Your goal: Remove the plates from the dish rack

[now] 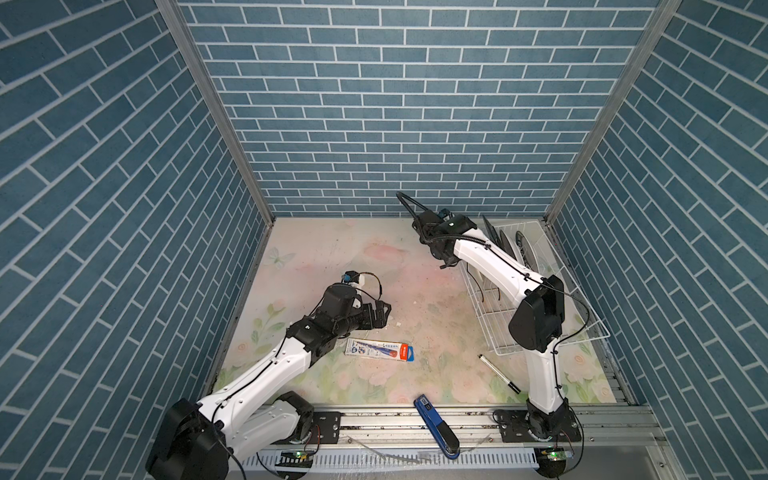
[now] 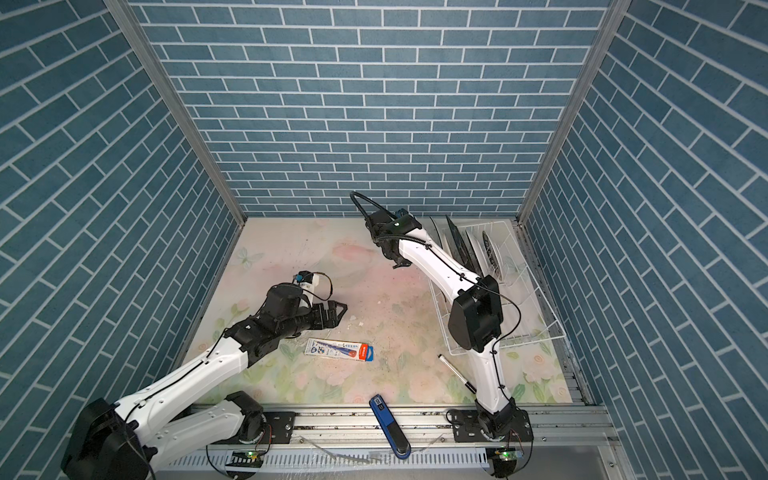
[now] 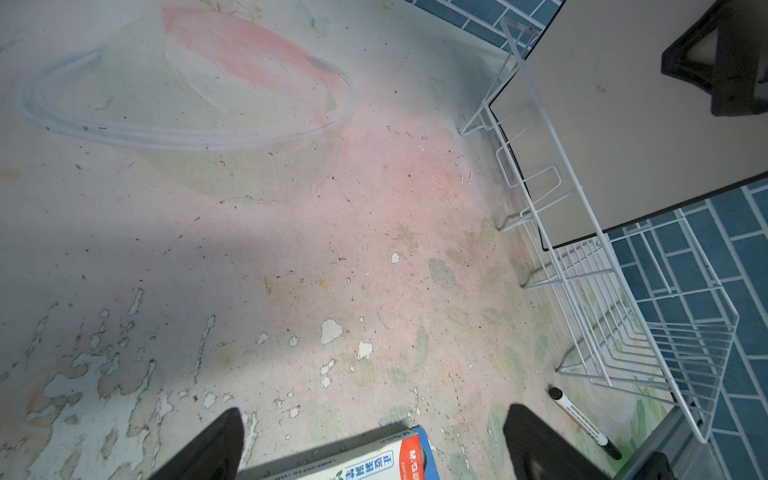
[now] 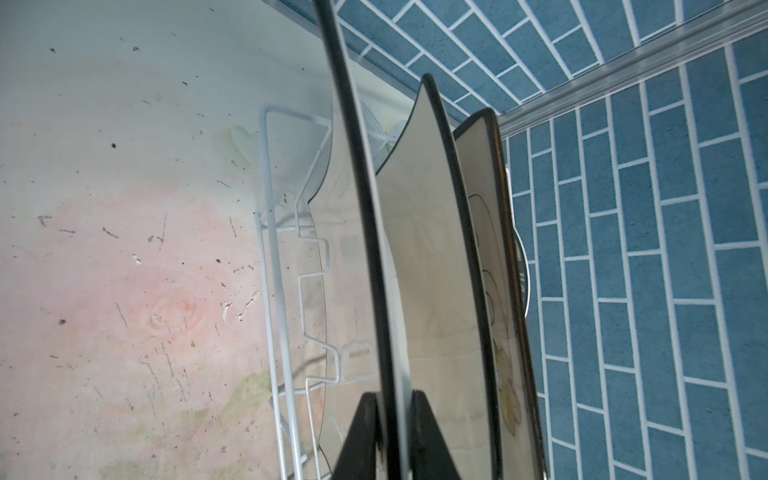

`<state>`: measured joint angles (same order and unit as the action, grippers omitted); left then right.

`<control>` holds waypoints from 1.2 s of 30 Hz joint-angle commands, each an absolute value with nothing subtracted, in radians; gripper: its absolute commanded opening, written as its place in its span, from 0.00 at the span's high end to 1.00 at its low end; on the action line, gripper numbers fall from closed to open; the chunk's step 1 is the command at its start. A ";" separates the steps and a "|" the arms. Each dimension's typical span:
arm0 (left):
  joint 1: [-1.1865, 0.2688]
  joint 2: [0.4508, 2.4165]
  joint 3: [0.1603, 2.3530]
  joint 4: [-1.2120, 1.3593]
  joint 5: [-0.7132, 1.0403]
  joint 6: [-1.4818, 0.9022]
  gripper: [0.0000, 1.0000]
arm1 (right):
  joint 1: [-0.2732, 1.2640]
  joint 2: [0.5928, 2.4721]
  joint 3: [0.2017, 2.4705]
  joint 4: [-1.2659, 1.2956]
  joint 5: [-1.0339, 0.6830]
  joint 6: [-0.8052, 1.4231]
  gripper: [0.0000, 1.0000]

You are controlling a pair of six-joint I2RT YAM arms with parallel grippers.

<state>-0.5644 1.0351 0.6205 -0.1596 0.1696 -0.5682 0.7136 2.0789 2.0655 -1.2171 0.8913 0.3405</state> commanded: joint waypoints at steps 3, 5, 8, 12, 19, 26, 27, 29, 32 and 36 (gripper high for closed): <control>-0.566 1.062 0.657 -0.143 0.167 -0.569 0.00 | 0.707 1.988 2.055 -1.191 1.049 0.288 1.00; -0.566 1.070 0.664 -0.141 0.174 -0.572 0.00 | 0.707 1.984 2.052 -1.196 1.049 0.283 1.00; -0.566 1.082 0.676 -0.140 0.180 -0.569 0.00 | 0.708 1.981 2.051 -1.197 1.050 0.273 1.00; -0.566 1.103 0.685 -0.121 0.172 -0.568 0.00 | 0.710 1.982 2.056 -1.210 1.053 0.272 1.00; -0.565 1.158 0.688 -0.054 0.188 -0.596 0.00 | 0.713 1.962 2.061 -1.212 1.065 0.264 1.00; -0.565 1.181 0.693 -0.018 0.212 -0.618 0.00 | 0.724 1.950 2.079 -1.240 1.082 0.267 1.00; -0.566 1.181 0.694 -0.018 0.212 -0.619 0.00 | 0.722 1.946 2.079 -1.237 1.080 0.263 1.00; -0.565 1.180 0.692 -0.018 0.212 -0.621 0.00 | 0.725 1.940 2.081 -1.236 1.083 0.255 1.00; -0.566 1.178 0.689 -0.018 0.212 -0.619 0.00 | 0.727 1.934 2.080 -1.231 1.080 0.247 1.00; -0.565 1.184 0.692 -0.015 0.215 -0.621 0.00 | 0.729 1.936 2.092 -1.218 1.076 0.228 1.00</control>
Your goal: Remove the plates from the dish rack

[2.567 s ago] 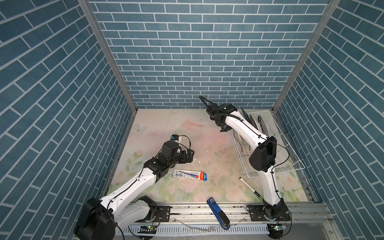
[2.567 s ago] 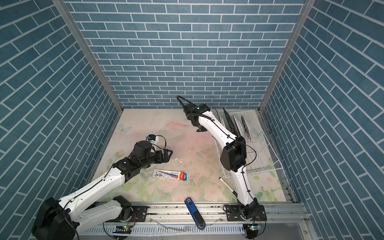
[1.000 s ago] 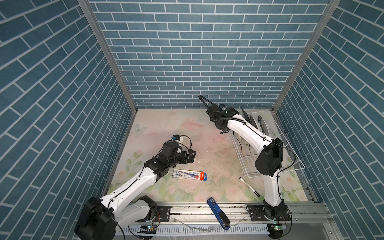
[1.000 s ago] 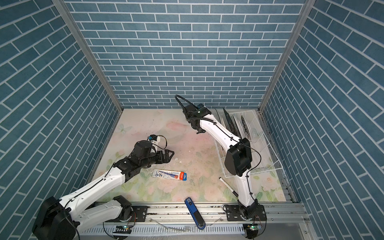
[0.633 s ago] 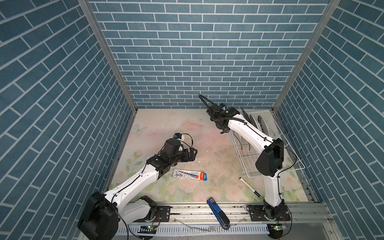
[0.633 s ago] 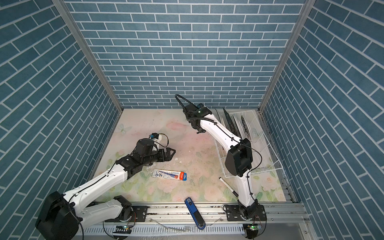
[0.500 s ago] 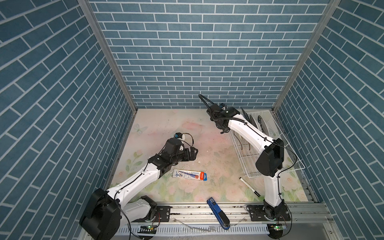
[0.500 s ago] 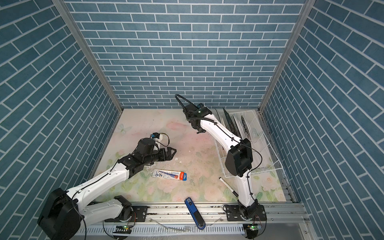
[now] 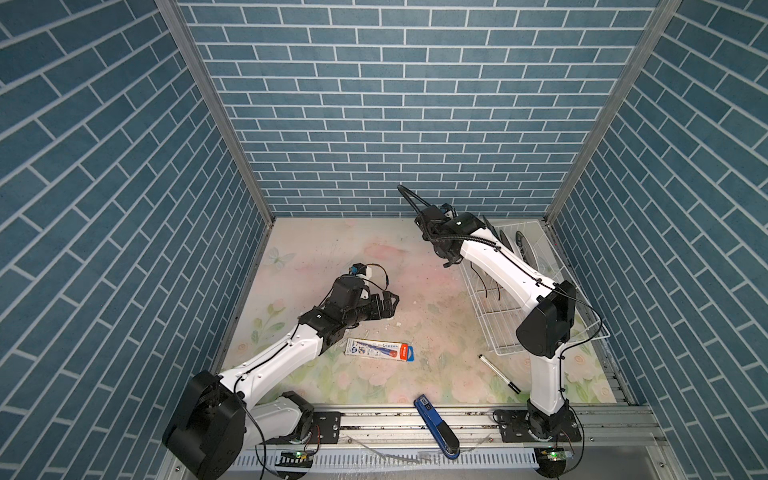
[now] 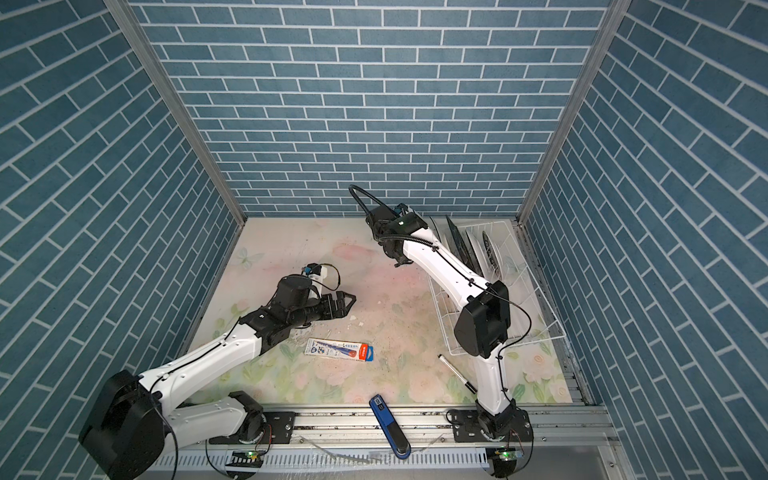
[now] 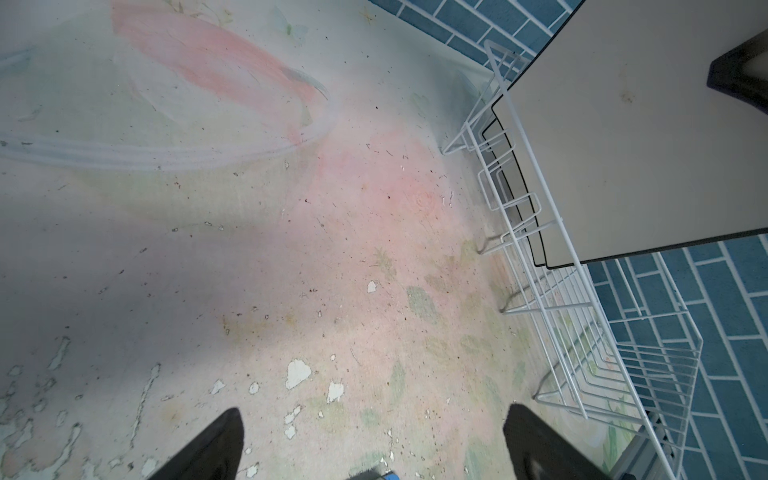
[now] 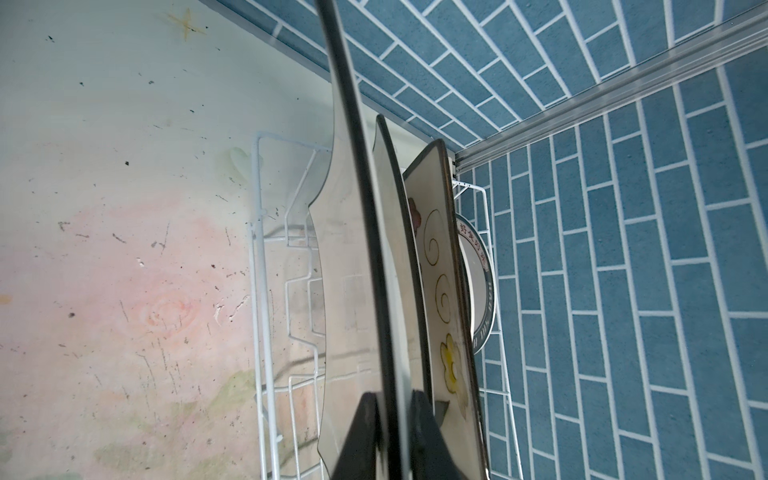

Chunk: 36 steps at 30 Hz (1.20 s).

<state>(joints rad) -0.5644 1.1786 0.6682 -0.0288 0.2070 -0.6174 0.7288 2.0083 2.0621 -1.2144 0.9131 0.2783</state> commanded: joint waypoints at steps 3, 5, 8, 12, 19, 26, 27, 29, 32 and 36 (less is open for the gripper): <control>-0.565 1.187 0.692 -0.008 0.221 -0.623 0.00 | 0.735 1.942 2.110 -1.221 1.078 0.217 1.00; -0.565 1.189 0.690 -0.005 0.221 -0.623 0.00 | 0.739 1.946 2.121 -1.220 1.079 0.209 1.00; -0.565 1.190 0.689 -0.002 0.222 -0.626 0.00 | 0.748 1.954 2.139 -1.219 1.084 0.195 1.00; -0.565 1.189 0.690 -0.006 0.225 -0.625 0.00 | 0.758 1.965 2.164 -1.226 1.097 0.186 1.00; -0.565 1.190 0.692 -0.006 0.228 -0.623 0.00 | 0.771 1.968 2.188 -1.239 1.112 0.190 1.00; -0.565 1.191 0.693 -0.005 0.233 -0.623 0.00 | 0.777 1.956 2.197 -1.231 1.083 0.193 1.00; -0.566 1.189 0.692 -0.006 0.233 -0.623 0.00 | 0.779 1.953 2.197 -1.226 1.076 0.192 1.00; -0.565 1.186 0.692 -0.008 0.232 -0.624 0.00 | 0.784 1.951 2.196 -1.218 1.073 0.186 1.00; -0.565 1.182 0.692 -0.011 0.232 -0.624 0.00 | 0.788 1.956 2.203 -1.217 1.071 0.183 1.00; -0.565 1.183 0.693 -0.011 0.232 -0.624 0.00 | 0.796 1.957 2.210 -1.217 1.067 0.181 1.00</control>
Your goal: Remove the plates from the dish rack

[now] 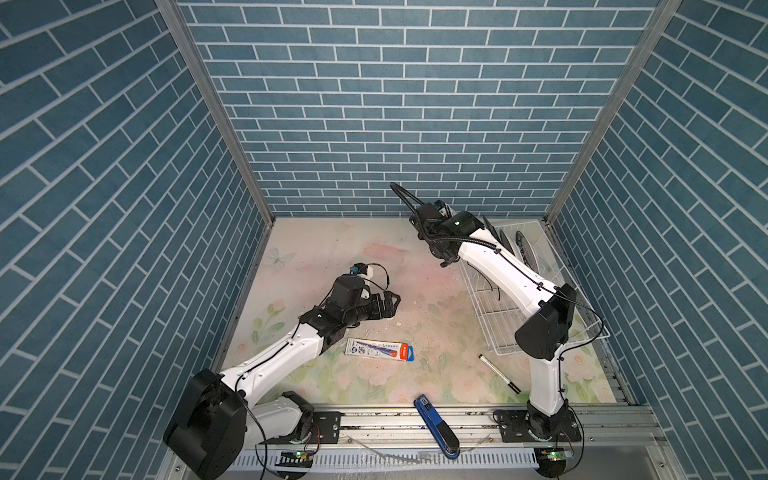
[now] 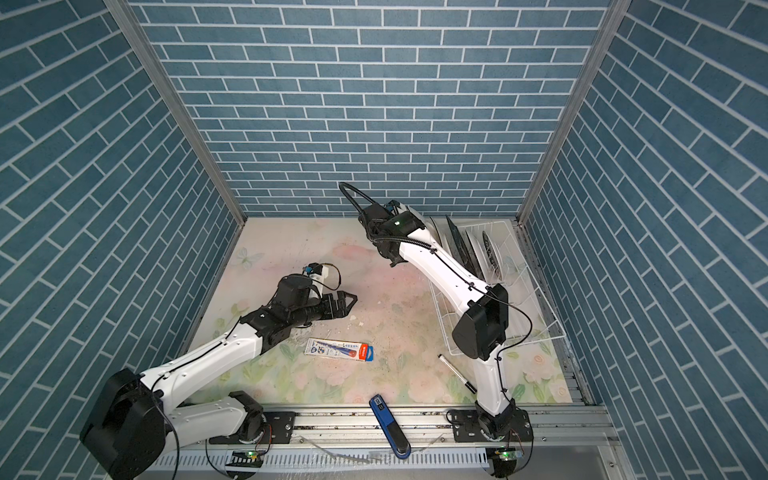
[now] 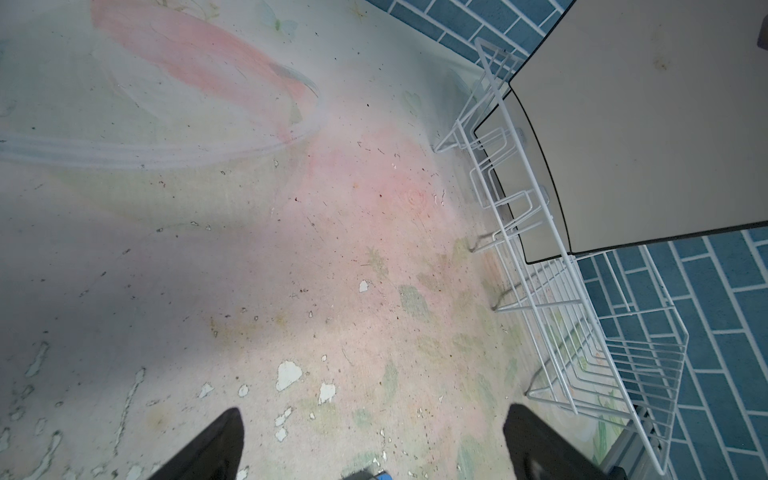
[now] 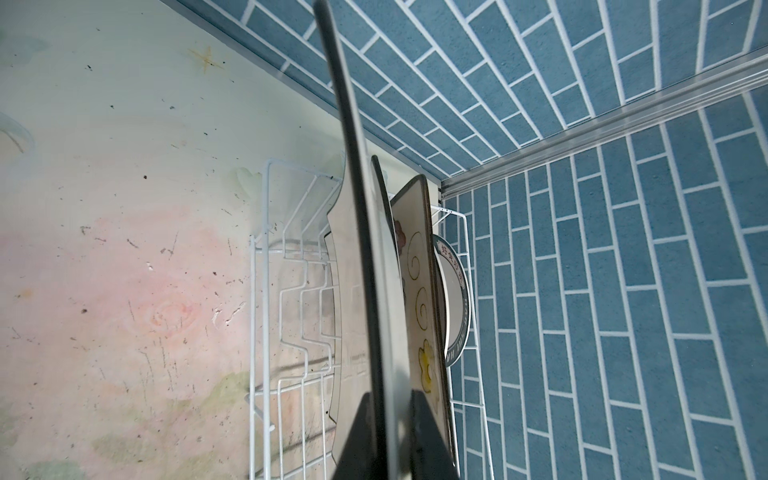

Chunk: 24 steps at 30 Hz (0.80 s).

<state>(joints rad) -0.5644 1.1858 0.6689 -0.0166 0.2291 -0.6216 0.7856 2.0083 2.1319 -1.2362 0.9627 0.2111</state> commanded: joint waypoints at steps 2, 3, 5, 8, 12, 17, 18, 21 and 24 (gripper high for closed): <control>-0.565 1.182 0.692 -0.010 0.230 -0.624 0.00 | 0.802 1.957 2.217 -1.216 1.068 0.177 1.00; -0.565 1.182 0.691 -0.008 0.230 -0.624 0.00 | 0.805 1.959 2.224 -1.218 1.073 0.174 1.00; -0.565 1.185 0.687 0.006 0.234 -0.626 0.00 | 0.812 1.962 2.237 -1.223 1.080 0.167 1.00; -0.566 1.193 0.678 0.039 0.246 -0.636 0.00 | 0.822 1.966 2.259 -1.230 1.083 0.163 1.00; -0.566 1.201 0.676 0.062 0.258 -0.649 0.00 | 0.835 1.968 2.270 -1.221 1.087 0.147 1.00; -0.565 1.206 0.675 0.073 0.261 -0.655 0.00 | 0.853 1.971 2.291 -1.222 1.088 0.136 1.00; -0.565 1.206 0.674 0.080 0.264 -0.656 0.00 | 0.857 1.970 2.296 -1.223 1.091 0.132 1.00; -0.565 1.213 0.670 0.104 0.279 -0.670 0.00 | 0.868 1.968 2.309 -1.221 1.089 0.125 1.00; -0.565 1.210 0.671 0.124 0.306 -0.680 0.00 | 0.879 1.965 2.319 -1.220 1.091 0.117 1.00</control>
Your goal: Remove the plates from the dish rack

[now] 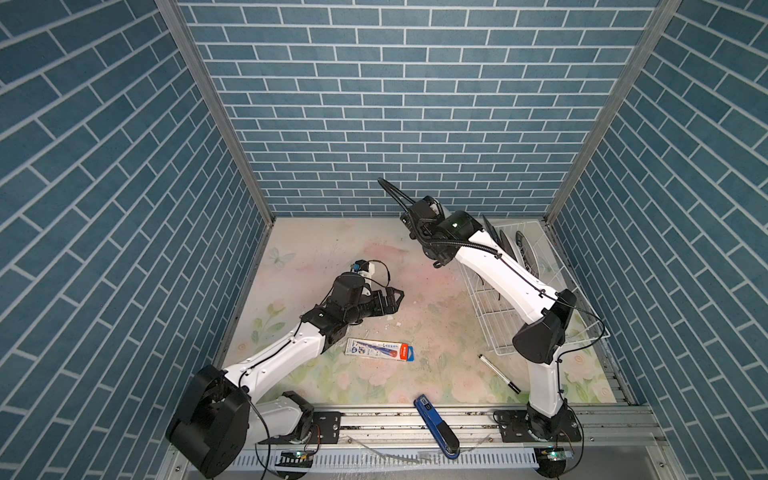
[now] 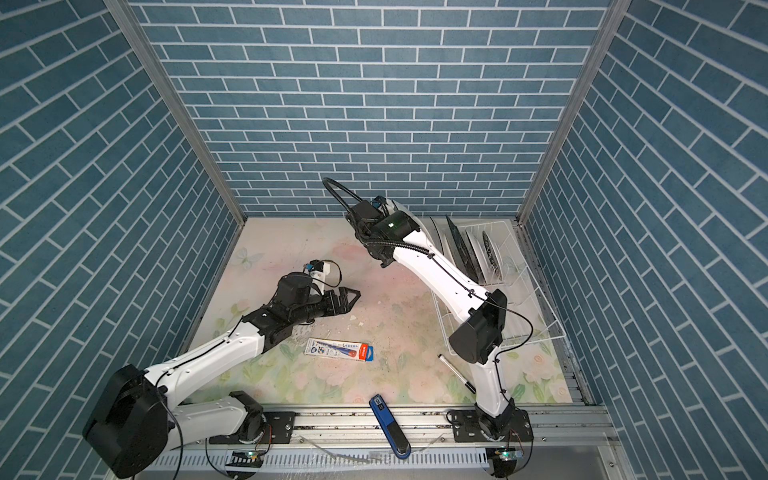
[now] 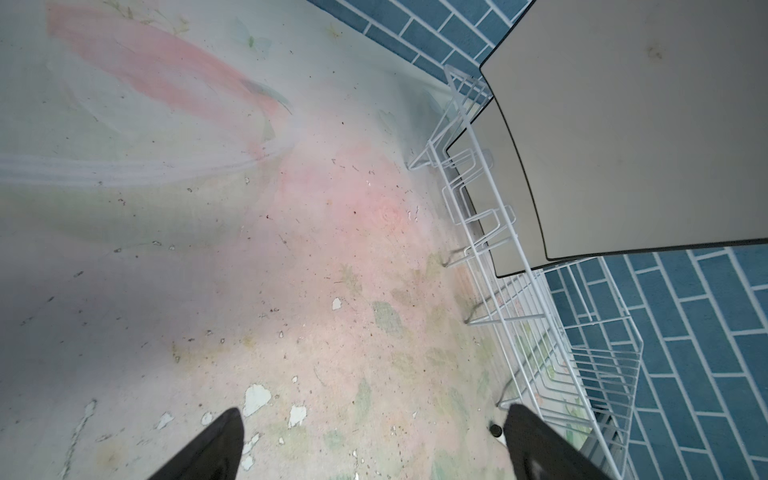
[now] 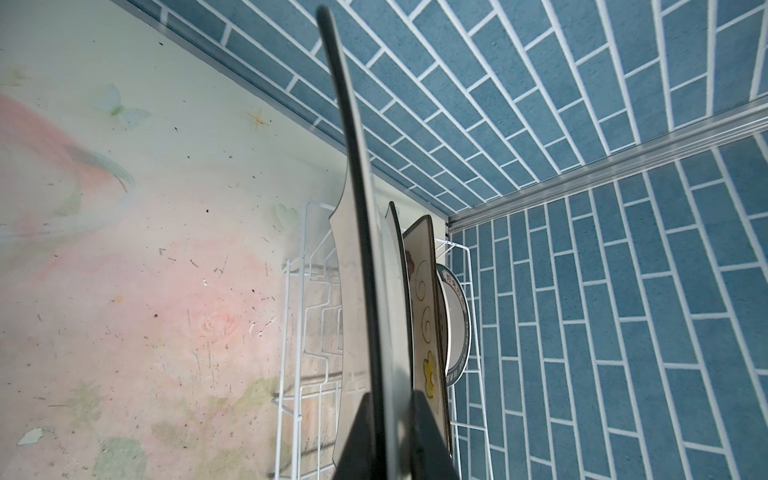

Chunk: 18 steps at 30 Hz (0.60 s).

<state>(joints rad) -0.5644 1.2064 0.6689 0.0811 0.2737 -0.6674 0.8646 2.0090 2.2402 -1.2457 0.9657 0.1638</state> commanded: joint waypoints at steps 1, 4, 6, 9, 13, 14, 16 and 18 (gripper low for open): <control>-0.565 1.205 0.670 0.127 0.307 -0.681 0.00 | 0.883 1.963 2.322 -1.218 1.089 0.114 1.00; -0.566 1.191 0.668 0.117 0.285 -0.679 0.00 | 0.893 1.954 2.326 -1.208 1.079 0.113 1.00; -0.565 1.187 0.667 0.121 0.282 -0.679 0.00 | 0.902 1.955 2.333 -1.204 1.088 0.102 1.00; -0.565 1.192 0.670 0.137 0.297 -0.690 0.00 | 0.915 1.970 2.369 -1.229 1.098 0.100 1.00; -0.565 1.200 0.665 0.171 0.315 -0.704 0.00 | 0.931 1.976 2.403 -1.236 1.104 0.091 1.00; -0.566 1.201 0.665 0.175 0.315 -0.704 0.00 | 0.934 1.973 2.405 -1.231 1.101 0.085 1.00; -0.566 1.209 0.665 0.181 0.317 -0.704 0.00 | 0.938 1.968 2.410 -1.224 1.097 0.079 1.00; -0.564 1.214 0.664 0.194 0.321 -0.709 0.00 | 0.942 1.962 2.416 -1.223 1.077 0.081 1.00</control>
